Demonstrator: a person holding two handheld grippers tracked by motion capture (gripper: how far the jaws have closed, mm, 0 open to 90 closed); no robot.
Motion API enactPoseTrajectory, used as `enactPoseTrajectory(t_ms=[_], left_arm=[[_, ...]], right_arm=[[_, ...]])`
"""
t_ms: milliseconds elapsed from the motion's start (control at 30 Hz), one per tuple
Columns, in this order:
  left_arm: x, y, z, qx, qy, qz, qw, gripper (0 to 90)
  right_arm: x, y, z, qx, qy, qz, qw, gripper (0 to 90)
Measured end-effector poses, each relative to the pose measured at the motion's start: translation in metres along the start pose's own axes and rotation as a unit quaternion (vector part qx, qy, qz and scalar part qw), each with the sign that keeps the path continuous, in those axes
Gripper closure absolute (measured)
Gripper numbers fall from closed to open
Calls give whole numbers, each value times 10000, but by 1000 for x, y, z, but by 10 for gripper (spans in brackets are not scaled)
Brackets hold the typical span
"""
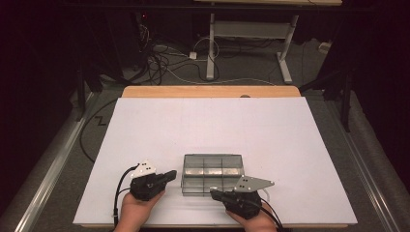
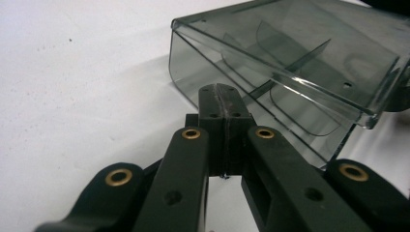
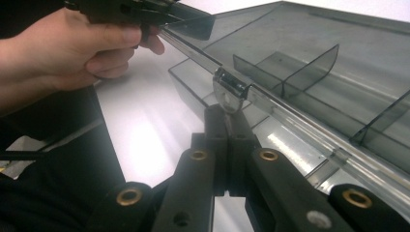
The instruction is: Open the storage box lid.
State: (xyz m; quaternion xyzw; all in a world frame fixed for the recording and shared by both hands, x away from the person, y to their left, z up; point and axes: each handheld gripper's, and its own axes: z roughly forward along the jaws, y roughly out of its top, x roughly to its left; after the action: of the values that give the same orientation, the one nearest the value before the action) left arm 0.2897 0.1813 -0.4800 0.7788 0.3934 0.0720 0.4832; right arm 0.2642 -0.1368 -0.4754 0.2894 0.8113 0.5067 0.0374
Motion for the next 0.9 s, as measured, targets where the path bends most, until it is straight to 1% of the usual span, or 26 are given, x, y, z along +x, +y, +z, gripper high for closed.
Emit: enactPoseTrajectory(t_ms=[100,167,333,467,533,600,633,667,733,833,900], left_arm=[[-3,0,1,27,-46,73,10000,879],[-4,1,2,31,-55,84,9999,879],[-9,2,1,60,12,82,9999,880],[-11,3,-2,-37,-69,79,9999,880],[-13,4,-4,-64,-79,123,9999,880],[-15,4,-5,-94,-143,182,9997,879],[-16,4,-5,-116,-147,250,9995,879],[-18,5,-5,-124,-167,272,9994,880],[-19,5,-5,-146,-216,298,9992,879],[-23,7,-3,-158,-237,324,9991,879],[-25,8,-2,-128,-237,378,9989,879]], right_arm=[[0,2,-2,-36,-30,14,10000,900],[0,3,-3,-77,-30,17,10000,900],[0,7,-4,-123,-74,-11,9999,900],[2,10,-4,-162,-116,-47,9998,900],[2,11,-5,-194,-131,-59,9997,900],[2,12,-6,-237,-132,-43,9996,900],[2,12,-7,-276,-119,-32,9995,900],[2,13,-7,-311,-101,-32,9995,900],[3,14,-8,-335,-129,-73,9993,900],[3,15,-8,-369,-128,-128,9992,900],[3,15,-9,-384,-125,-162,9991,900]])
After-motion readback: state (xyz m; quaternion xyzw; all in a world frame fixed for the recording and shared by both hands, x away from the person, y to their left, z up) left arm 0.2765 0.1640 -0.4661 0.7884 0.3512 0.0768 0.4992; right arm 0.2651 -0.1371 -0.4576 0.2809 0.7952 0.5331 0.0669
